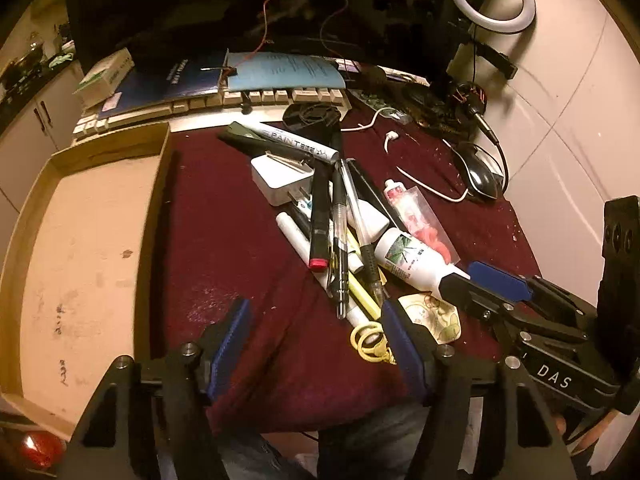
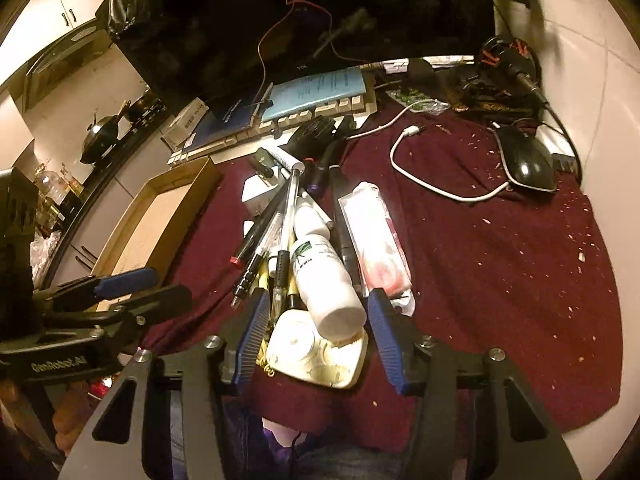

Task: Organize rigid objects
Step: 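Grasp a black pen with the left gripper while the right grasps the white bottle, then carry the black pen and white bottle into the cardboard tray and release both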

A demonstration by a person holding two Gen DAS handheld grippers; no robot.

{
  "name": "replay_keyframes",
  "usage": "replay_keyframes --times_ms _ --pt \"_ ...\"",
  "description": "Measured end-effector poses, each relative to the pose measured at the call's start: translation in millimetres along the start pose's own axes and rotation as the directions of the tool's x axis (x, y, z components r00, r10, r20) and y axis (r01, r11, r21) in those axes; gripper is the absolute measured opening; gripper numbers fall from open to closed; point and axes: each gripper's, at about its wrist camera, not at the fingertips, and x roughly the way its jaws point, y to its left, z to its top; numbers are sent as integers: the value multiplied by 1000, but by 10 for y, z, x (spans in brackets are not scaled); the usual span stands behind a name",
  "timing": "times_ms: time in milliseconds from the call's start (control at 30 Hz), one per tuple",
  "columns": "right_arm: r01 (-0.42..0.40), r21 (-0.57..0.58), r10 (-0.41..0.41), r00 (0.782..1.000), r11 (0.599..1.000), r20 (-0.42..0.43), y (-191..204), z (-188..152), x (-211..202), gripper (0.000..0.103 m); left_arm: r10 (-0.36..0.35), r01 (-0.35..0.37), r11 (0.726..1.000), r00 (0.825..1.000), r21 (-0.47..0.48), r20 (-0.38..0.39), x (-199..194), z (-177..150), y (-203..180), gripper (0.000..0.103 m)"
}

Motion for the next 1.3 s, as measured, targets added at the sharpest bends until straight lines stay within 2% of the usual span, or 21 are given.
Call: replay_keyframes --times_ms 233,300,433,600,700,767,833,900,967,1000,1100,1133,1200,1300 --pt "-5 -31 4 999 1000 -39 -18 59 225 50 -2 2 1000 1000 -19 -21 185 312 113 71" --pt "-6 -36 4 999 999 -53 -22 60 298 45 -9 8 999 999 -39 -30 274 462 206 71" --pt "-6 -58 2 998 998 -67 -10 58 384 34 -26 19 989 999 -149 -48 468 788 464 71" --pt "12 -89 -17 998 996 -59 24 87 417 34 -19 7 969 999 -248 -49 659 1127 649 69" --pt "6 -97 -12 998 995 -56 20 105 432 34 4 -20 964 998 -265 -60 786 1333 669 69" --pt "1 -103 -7 998 995 -57 18 116 435 34 22 -47 961 995 -273 -94 922 1434 632 63" --pt "-4 -104 -2 998 995 -58 10 120 434 34 26 -59 959 992 -278 -119 1021 1482 631 52" --pt "-8 -103 2 998 995 -59 8 116 427 34 27 -70 952 989 -297 -148 1136 1495 660 49" --pt "-9 -103 3 998 995 -59 8 120 430 34 10 -61 948 987 -312 -162 1200 1490 690 39" --pt "-8 -105 2 998 994 -59 13 119 429 34 5 -58 946 986 -318 -166 1224 1474 710 27" --pt "-4 -112 -3 999 994 -53 25 115 427 34 -21 -35 936 988 -350 -154 1245 1432 787 19" --pt "-8 -108 3 999 994 -51 18 112 426 34 -23 -31 935 988 -352 -150 1232 1427 794 10" --pt "-16 -99 11 999 995 -47 1 111 415 34 -51 0 929 990 -371 -128 1152 1395 840 10" --pt "-33 -72 30 999 997 -38 -56 109 389 34 -64 25 933 993 -359 -99 1010 1312 847 10"
